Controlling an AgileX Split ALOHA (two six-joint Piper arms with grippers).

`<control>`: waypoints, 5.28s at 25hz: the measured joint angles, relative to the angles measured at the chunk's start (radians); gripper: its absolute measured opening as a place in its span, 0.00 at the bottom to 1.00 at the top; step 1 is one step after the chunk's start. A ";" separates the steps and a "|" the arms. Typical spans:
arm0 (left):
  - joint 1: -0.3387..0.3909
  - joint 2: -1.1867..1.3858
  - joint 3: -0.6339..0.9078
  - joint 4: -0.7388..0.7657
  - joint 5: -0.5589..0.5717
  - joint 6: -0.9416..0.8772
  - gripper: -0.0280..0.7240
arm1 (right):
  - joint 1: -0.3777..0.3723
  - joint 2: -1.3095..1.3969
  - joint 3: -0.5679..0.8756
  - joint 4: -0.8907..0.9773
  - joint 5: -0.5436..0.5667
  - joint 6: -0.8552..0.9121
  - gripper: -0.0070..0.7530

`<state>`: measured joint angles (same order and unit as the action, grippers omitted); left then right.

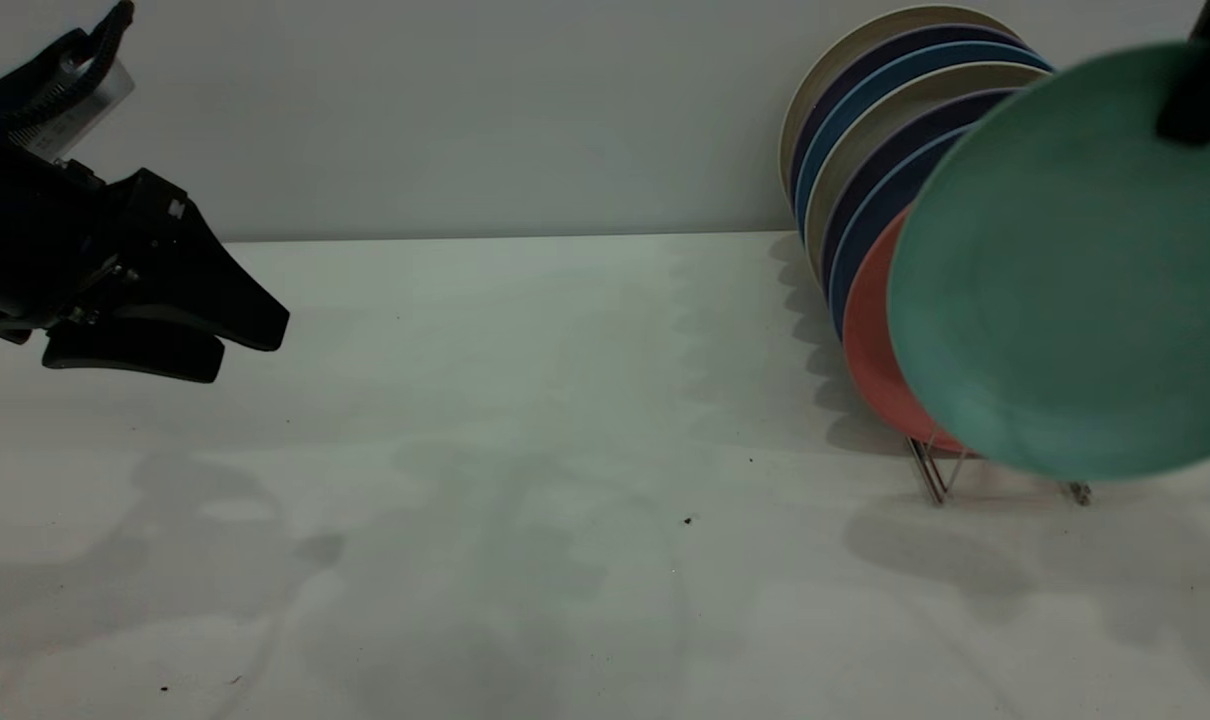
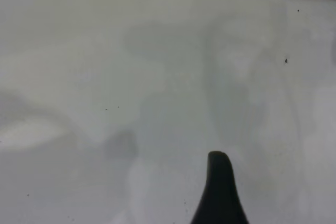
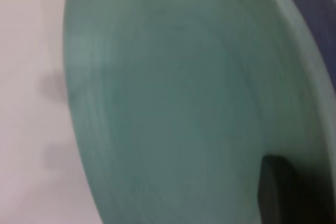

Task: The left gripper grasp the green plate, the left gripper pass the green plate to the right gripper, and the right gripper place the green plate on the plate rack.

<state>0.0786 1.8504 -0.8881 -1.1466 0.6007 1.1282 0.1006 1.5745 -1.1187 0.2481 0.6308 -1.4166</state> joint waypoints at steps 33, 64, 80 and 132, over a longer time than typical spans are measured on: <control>0.000 0.000 0.000 0.001 -0.042 -0.003 0.82 | 0.000 -0.041 -0.021 -0.040 -0.164 -0.029 0.10; 0.000 0.000 0.000 0.001 -0.039 -0.008 0.82 | 0.000 0.120 -0.023 0.093 -0.182 -0.082 0.12; 0.000 0.000 0.000 0.050 -0.073 -0.082 0.82 | 0.000 0.119 -0.023 0.110 -0.110 0.105 0.53; 0.000 -1.546 0.273 1.123 0.561 -1.093 0.82 | 0.000 -1.132 0.527 -0.102 0.565 1.197 0.56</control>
<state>0.0786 0.3042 -0.6151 -0.0240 1.1614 0.0352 0.1006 0.4425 -0.5916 0.1463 1.1956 -0.2193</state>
